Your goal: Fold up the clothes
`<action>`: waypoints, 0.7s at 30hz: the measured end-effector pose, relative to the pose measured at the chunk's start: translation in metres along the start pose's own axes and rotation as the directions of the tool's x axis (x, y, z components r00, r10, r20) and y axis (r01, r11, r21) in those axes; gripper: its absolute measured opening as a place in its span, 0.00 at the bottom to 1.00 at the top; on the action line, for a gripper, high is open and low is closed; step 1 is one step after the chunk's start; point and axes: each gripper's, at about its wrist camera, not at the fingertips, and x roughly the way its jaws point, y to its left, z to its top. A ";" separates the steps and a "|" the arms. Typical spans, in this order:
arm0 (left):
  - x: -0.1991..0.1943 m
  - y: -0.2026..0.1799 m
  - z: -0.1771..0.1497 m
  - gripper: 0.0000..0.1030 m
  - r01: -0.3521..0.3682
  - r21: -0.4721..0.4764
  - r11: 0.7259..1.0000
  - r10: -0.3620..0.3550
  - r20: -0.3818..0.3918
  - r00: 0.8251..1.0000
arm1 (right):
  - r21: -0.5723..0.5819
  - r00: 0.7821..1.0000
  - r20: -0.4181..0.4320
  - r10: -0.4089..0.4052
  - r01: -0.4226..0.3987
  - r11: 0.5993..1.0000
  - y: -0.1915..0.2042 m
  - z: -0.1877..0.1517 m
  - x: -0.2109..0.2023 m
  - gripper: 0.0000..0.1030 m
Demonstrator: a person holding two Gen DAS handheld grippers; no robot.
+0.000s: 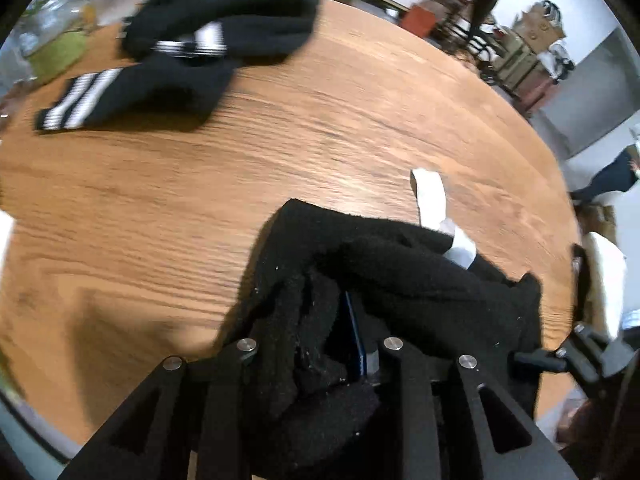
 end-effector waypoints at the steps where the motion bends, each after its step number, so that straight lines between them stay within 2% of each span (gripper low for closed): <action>1: -0.002 -0.004 0.001 0.27 0.024 -0.020 1.000 -0.023 0.008 1.000 | 0.039 0.999 0.043 0.005 -0.006 0.999 -0.006 -0.009 -0.005 0.71; 2: -0.007 -0.006 0.002 0.28 0.054 -0.048 0.997 -0.053 0.026 0.998 | 0.077 0.996 0.086 0.008 -0.015 0.997 -0.011 -0.019 -0.011 0.70; 4: -0.036 -0.001 0.001 0.42 0.132 -0.129 0.983 -0.118 0.109 0.987 | 0.118 0.987 0.161 0.020 -0.040 0.992 -0.018 -0.031 -0.028 0.67; 5: -0.057 0.000 -0.005 0.59 0.132 -0.148 0.980 -0.106 0.169 0.980 | 0.135 0.980 0.198 0.026 -0.054 0.989 -0.020 -0.037 -0.037 0.63; 6: -0.077 -0.002 -0.011 0.70 0.120 -0.160 0.980 -0.082 0.222 0.972 | 0.133 0.972 0.233 0.024 -0.057 0.990 -0.021 -0.041 -0.049 0.60; 8: -0.112 -0.011 -0.027 0.73 0.042 -0.143 0.989 0.003 0.306 0.952 | 0.097 0.957 0.289 -0.005 -0.024 0.995 -0.020 -0.041 -0.071 0.60; 10: -0.144 -0.019 -0.042 0.73 -0.026 -0.129 0.991 0.074 0.382 0.921 | 0.064 0.940 0.340 -0.030 0.008 0.998 -0.019 -0.038 -0.091 0.60; 11: -0.151 -0.021 -0.049 0.73 -0.027 -0.138 0.990 0.078 0.384 0.920 | 0.048 0.935 0.354 -0.017 0.000 0.999 -0.018 -0.034 -0.096 0.57; 12: -0.148 -0.022 -0.053 0.73 -0.019 -0.138 0.990 0.066 0.346 0.936 | 0.031 0.932 0.362 0.004 -0.016 0.999 -0.016 -0.030 -0.099 0.57; 14: -0.143 -0.025 -0.062 0.73 -0.002 -0.140 0.990 0.040 0.269 0.962 | -0.024 0.941 0.335 0.045 -0.039 0.999 -0.007 -0.021 -0.092 0.57; 15: -0.137 -0.028 -0.068 0.73 -0.008 -0.141 0.990 0.039 0.221 0.974 | -0.062 0.951 0.305 0.056 -0.039 0.997 -0.001 -0.015 -0.083 0.56; 16: -0.121 -0.031 -0.076 0.73 -0.052 -0.140 0.989 0.075 0.161 0.984 | -0.090 0.959 0.278 0.048 -0.024 0.996 0.004 -0.011 -0.073 0.56; 18: -0.091 -0.030 -0.089 0.73 -0.161 -0.155 0.975 0.174 0.073 0.982 | -0.104 0.970 0.242 0.004 0.022 0.994 0.010 -0.004 -0.054 0.56; 21: -0.068 -0.011 -0.110 0.73 -0.154 -0.264 0.952 0.165 0.021 0.986 | -0.065 0.970 0.240 0.030 -0.015 0.998 0.002 0.003 -0.046 0.58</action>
